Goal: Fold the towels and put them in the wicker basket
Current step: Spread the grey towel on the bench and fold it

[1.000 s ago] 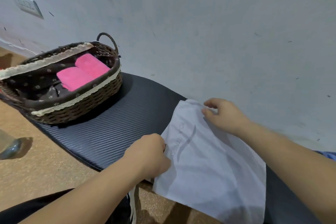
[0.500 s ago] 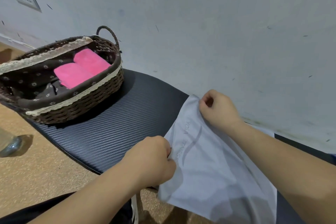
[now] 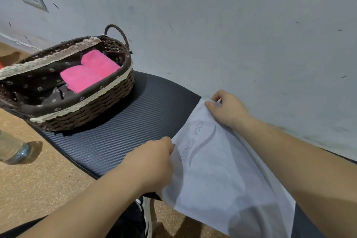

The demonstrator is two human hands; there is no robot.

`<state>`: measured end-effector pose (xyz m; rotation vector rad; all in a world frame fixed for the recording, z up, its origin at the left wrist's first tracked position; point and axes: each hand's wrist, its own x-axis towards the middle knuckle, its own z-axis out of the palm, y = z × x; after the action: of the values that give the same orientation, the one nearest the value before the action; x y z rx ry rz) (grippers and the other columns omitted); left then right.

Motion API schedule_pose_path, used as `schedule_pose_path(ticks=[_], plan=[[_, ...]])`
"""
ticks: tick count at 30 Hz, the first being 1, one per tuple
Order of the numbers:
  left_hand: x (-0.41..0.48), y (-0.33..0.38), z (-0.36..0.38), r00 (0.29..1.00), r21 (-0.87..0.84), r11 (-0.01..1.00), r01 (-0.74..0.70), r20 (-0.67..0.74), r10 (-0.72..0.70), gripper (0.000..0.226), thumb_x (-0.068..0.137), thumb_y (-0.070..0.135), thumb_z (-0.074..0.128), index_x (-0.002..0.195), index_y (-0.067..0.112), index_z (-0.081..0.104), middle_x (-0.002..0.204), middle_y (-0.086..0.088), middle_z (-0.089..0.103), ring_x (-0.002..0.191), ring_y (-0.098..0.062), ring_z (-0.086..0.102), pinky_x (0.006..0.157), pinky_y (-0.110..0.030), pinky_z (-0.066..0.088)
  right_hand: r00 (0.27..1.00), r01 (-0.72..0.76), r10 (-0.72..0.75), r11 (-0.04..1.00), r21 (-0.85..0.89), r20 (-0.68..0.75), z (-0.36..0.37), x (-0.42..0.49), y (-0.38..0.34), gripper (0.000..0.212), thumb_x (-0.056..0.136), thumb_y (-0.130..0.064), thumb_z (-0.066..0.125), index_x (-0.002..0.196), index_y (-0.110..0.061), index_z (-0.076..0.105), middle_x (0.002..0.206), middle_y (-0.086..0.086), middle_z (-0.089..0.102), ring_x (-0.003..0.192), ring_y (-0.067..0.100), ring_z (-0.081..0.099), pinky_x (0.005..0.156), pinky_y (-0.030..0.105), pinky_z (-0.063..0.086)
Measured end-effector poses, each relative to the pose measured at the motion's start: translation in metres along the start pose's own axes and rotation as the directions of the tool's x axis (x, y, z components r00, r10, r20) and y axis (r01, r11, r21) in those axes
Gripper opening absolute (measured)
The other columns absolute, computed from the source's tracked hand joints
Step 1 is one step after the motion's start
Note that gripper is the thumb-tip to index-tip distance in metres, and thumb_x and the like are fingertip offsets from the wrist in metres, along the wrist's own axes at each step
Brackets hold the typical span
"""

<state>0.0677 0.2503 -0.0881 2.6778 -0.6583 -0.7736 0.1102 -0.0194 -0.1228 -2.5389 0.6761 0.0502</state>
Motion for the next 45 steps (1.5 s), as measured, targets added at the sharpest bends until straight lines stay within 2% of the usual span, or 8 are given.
schedule_pose_path(ticks=[5, 15, 23, 30, 34, 39, 42, 45], plan=[[0.0, -0.002, -0.002, 1.0, -0.039, 0.999, 0.008, -0.015, -0.009, 0.008, 0.091, 0.021, 0.053, 0.091, 0.018, 0.06, 0.089, 0.003, 0.067, 0.081, -0.018, 0.062, 0.063, -0.03, 0.048, 0.99, 0.059, -0.065, 0.997, -0.051, -0.128, 0.01, 0.002, 0.005, 0.019, 0.1, -0.04, 0.052, 0.093, -0.023, 0.053, 0.078, -0.009, 0.059, 0.079, 0.025, 0.059, 0.069, 0.035, 0.046], [0.007, -0.013, -0.006, 0.994, -0.049, 0.997, 0.065, -0.088, -0.07, 0.009, 0.097, 0.029, 0.054, 0.089, 0.024, 0.052, 0.087, 0.005, 0.062, 0.078, -0.016, 0.058, 0.058, -0.029, 0.041, 0.995, -0.099, 0.099, 0.994, 0.046, -0.009, 0.0, 0.013, -0.005, 0.005, 0.089, -0.031, 0.054, 0.088, -0.026, 0.055, 0.087, -0.006, 0.065, 0.086, 0.022, 0.064, 0.08, 0.037, 0.054], [0.0, -0.007, -0.005, 0.99, 0.052, 0.994, 0.092, -0.109, -0.086, 0.046, 0.081, 0.056, 0.074, 0.1, 0.028, 0.044, 0.093, 0.009, 0.055, 0.084, -0.013, 0.056, 0.063, -0.03, 0.04, 0.991, -0.129, 0.121, 0.962, 0.24, 0.047, 0.009, 0.005, -0.001, 0.043, 0.083, -0.064, 0.059, 0.087, -0.022, 0.067, 0.086, -0.006, 0.072, 0.087, 0.023, 0.069, 0.087, 0.042, 0.057], [0.005, -0.009, -0.006, 0.996, -0.124, 0.989, 0.085, 0.015, -0.084, 0.022, 0.082, 0.039, 0.072, 0.092, 0.024, 0.06, 0.087, 0.005, 0.066, 0.075, -0.012, 0.062, 0.06, -0.03, 0.048, 0.986, 0.036, 0.047, 0.878, 0.477, -0.162, 0.002, -0.001, -0.007, 0.018, 0.093, -0.031, 0.071, 0.09, -0.015, 0.064, 0.08, -0.005, 0.062, 0.068, 0.013, 0.056, 0.063, 0.026, 0.049], [0.002, -0.013, -0.012, 1.0, -0.21, 0.978, 0.014, -0.023, -0.02, 0.03, 0.083, 0.041, 0.07, 0.071, 0.018, 0.055, 0.066, 0.007, 0.055, 0.06, -0.012, 0.051, 0.056, -0.03, 0.042, 0.968, 0.128, 0.01, 0.841, 0.526, -0.252, -0.024, -0.013, -0.006, 0.005, 0.097, -0.019, 0.066, 0.094, -0.021, 0.069, 0.085, -0.006, 0.065, 0.072, 0.008, 0.058, 0.063, 0.011, 0.045], [-0.021, 0.001, -0.02, 0.968, -0.363, 0.918, -0.162, -0.24, 0.076, 0.02, 0.093, 0.036, 0.07, 0.081, 0.022, 0.062, 0.076, -0.005, 0.064, 0.066, -0.018, 0.057, 0.061, -0.03, 0.044, 0.931, 0.18, 0.012, 0.854, 0.488, -0.364, -0.075, -0.055, 0.009, 0.025, 0.104, -0.012, 0.054, 0.124, -0.011, 0.069, 0.113, -0.003, 0.068, 0.105, 0.01, 0.059, 0.08, 0.007, 0.039], [-0.039, 0.019, -0.029, 0.936, -0.389, 0.885, -0.257, -0.329, 0.127, 0.012, 0.097, 0.033, 0.066, 0.086, 0.028, 0.066, 0.08, -0.003, 0.068, 0.072, -0.019, 0.061, 0.063, -0.029, 0.045, 0.902, 0.175, 0.072, 0.841, 0.512, -0.426, -0.113, -0.093, 0.024, 0.025, 0.105, -0.014, 0.05, 0.123, -0.014, 0.067, 0.11, -0.002, 0.067, 0.102, 0.012, 0.059, 0.087, 0.018, 0.04], [-0.059, 0.041, -0.047, 0.909, -0.479, 0.81, -0.339, -0.39, 0.15, 0.008, 0.098, 0.028, 0.066, 0.091, 0.028, 0.071, 0.08, 0.005, 0.071, 0.071, -0.011, 0.063, 0.066, -0.028, 0.048, 0.897, 0.172, 0.12, 0.792, 0.586, -0.424, -0.152, -0.137, 0.041, 0.021, 0.104, -0.014, 0.053, 0.114, -0.02, 0.07, 0.089, -0.005, 0.063, 0.078, 0.002, 0.057, 0.074, 0.015, 0.043]])
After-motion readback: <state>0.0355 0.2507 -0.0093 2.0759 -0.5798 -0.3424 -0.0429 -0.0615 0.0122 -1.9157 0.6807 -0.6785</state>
